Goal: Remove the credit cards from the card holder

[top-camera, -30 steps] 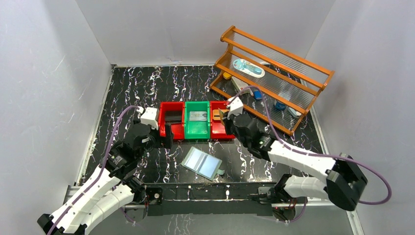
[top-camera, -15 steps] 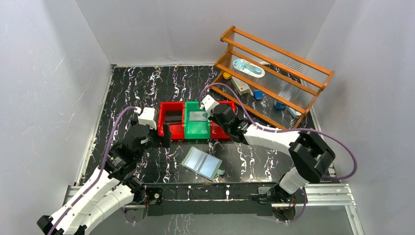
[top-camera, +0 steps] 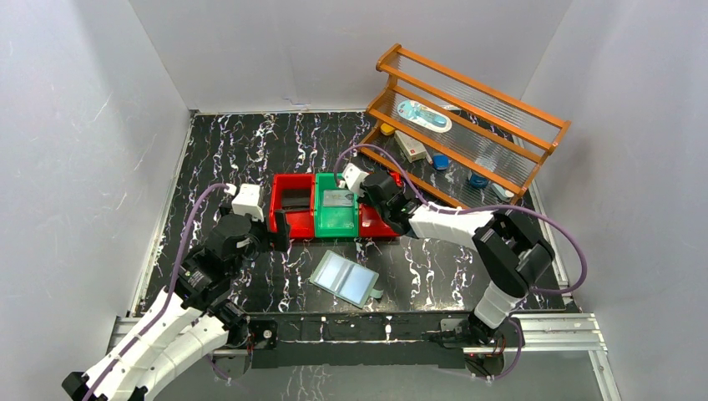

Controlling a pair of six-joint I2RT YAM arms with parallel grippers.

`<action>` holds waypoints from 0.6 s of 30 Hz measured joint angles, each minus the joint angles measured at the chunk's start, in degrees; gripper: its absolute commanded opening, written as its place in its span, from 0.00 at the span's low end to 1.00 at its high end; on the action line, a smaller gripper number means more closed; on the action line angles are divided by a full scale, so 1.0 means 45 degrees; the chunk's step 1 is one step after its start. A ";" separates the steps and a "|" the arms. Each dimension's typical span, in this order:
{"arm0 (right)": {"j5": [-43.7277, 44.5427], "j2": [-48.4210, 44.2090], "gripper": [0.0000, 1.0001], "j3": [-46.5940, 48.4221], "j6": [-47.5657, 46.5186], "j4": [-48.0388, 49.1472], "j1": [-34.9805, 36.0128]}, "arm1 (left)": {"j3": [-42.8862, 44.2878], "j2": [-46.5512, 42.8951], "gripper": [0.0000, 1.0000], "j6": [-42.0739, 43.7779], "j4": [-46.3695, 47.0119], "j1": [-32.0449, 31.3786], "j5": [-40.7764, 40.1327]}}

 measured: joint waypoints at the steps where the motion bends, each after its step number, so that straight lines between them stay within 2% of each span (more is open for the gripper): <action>1: -0.0053 0.0117 0.01 0.0044 -0.0097 0.0121 -0.0058 | 0.0000 0.0019 0.98 0.0000 0.0000 0.0000 0.0000; 9: -0.0447 0.0981 0.05 0.0228 -0.0962 0.0481 -0.0204 | -0.0005 0.0034 0.98 0.0000 0.0000 0.0000 -0.0063; 18: -0.0714 0.1069 0.15 0.0228 -0.1914 0.0471 -0.0204 | -0.0005 0.0024 0.98 -0.0005 0.0000 0.0000 -0.0141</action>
